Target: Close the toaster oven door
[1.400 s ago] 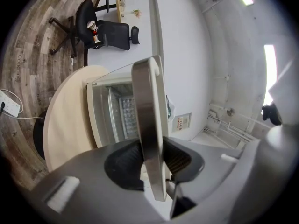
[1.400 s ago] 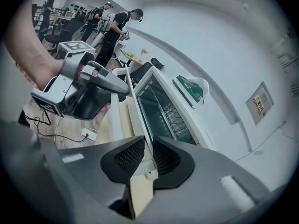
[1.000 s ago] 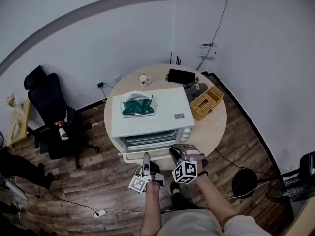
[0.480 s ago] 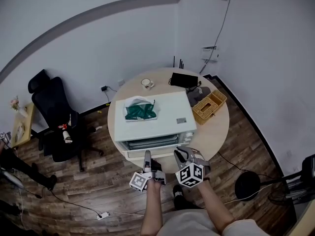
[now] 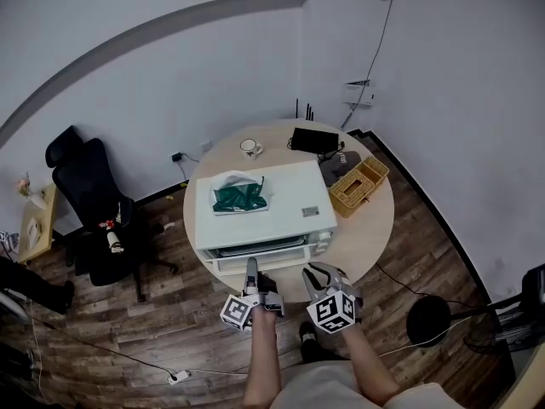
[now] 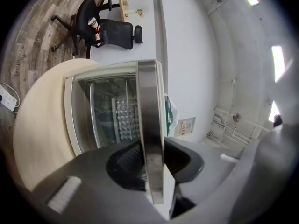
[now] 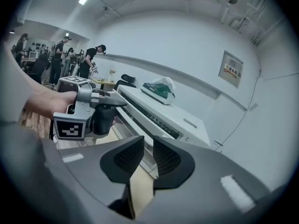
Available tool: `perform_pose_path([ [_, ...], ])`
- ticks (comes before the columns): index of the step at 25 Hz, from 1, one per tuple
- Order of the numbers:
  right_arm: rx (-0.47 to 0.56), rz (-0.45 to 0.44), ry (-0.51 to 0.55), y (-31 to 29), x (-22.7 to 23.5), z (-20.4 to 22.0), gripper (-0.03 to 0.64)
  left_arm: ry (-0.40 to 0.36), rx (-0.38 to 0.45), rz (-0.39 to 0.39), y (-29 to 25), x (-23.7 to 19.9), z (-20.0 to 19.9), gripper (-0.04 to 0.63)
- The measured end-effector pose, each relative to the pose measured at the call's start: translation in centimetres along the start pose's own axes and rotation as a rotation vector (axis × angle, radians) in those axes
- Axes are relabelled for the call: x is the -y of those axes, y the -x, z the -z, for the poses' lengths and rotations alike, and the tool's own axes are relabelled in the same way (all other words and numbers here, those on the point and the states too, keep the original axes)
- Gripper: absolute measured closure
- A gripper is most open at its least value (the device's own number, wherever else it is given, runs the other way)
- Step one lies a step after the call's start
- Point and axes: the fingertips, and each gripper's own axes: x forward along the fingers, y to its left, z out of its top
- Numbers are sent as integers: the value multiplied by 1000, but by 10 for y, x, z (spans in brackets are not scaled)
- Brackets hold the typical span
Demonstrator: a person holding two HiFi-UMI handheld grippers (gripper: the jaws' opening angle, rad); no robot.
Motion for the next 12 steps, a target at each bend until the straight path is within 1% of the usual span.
perform_pose_path([
  [3, -14, -8, -34, 0, -2, 10, 558, 7, 0, -5, -6, -1, -1, 445],
  [6, -8, -18, -67, 0, -3, 10, 558, 1, 0, -4, -13, -1, -3, 446],
  [9, -9, -30, -68, -2, -7, 12, 558, 11, -3, 19, -22, 3, -4, 446],
  [12, -11, -39, -67, -5, -8, 12, 558, 24, -3, 5, -29, 0, -6, 448],
])
